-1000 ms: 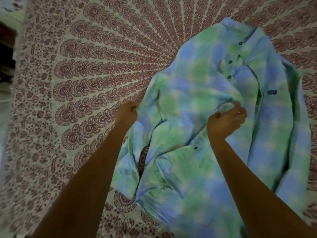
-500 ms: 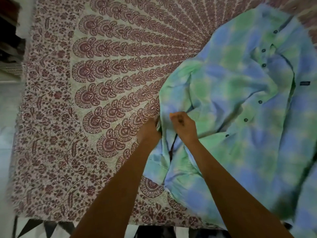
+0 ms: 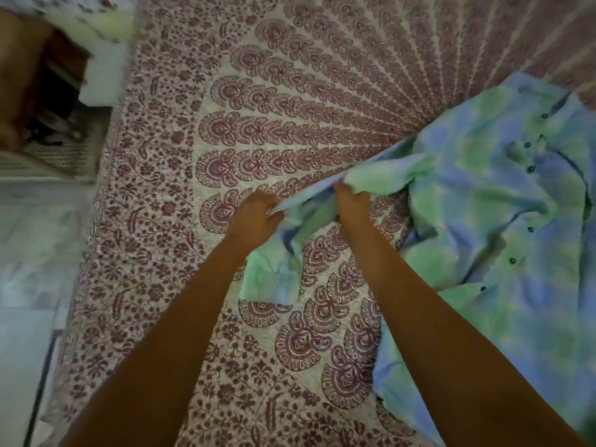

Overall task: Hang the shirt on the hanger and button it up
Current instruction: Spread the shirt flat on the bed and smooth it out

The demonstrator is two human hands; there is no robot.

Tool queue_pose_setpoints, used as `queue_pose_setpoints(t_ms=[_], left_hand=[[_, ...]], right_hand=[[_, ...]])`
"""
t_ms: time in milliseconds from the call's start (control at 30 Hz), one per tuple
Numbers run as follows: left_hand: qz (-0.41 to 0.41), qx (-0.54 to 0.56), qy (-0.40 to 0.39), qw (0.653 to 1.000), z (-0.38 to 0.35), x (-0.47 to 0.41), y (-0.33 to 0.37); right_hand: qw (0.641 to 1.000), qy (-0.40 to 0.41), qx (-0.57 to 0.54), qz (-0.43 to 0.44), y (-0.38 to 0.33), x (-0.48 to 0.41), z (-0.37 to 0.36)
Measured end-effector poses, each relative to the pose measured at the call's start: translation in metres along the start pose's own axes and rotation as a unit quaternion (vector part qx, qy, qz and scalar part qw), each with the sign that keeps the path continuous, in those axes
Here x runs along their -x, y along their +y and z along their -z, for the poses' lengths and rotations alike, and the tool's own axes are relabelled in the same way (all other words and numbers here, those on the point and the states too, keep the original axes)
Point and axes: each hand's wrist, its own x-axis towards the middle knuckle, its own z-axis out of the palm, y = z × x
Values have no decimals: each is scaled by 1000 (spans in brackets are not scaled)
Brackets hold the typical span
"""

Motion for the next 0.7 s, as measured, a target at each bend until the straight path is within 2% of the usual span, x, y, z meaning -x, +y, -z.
queue_pose_setpoints(t_ms=[100,200,267,333,367,433,500,567,633,700], left_hand=[[59,142,4,988,18,-6,-38],[81,235,4,969,33,-7,-68],[81,203,-70,973,38,-2,-80],[99,105,-173,974,31,2,-100],[112,55,-198,972,25,3,-112],[149,6,-163,975,9,3,-137],[184,25,-86,979,-2,2,-147],[214,56,-47,974,-5,-1,-142],[227,146,-59,961,-2,-2,-135],[232,315,-74,917,10,1,-130]], right_hand=[[983,-7,-183,-25,2,0,-2],[973,-14,-227,-36,19,5,4],[978,-40,-199,-53,38,9,3],[981,-65,-148,-107,58,12,-4],[981,-73,-119,-133,66,14,-8],[982,-92,-65,-150,83,18,-18],[982,-91,-48,-156,94,20,-29],[986,-71,-41,-144,98,20,-37],[988,-61,-42,-133,98,19,-42],[987,-61,-71,-129,96,17,-46]])
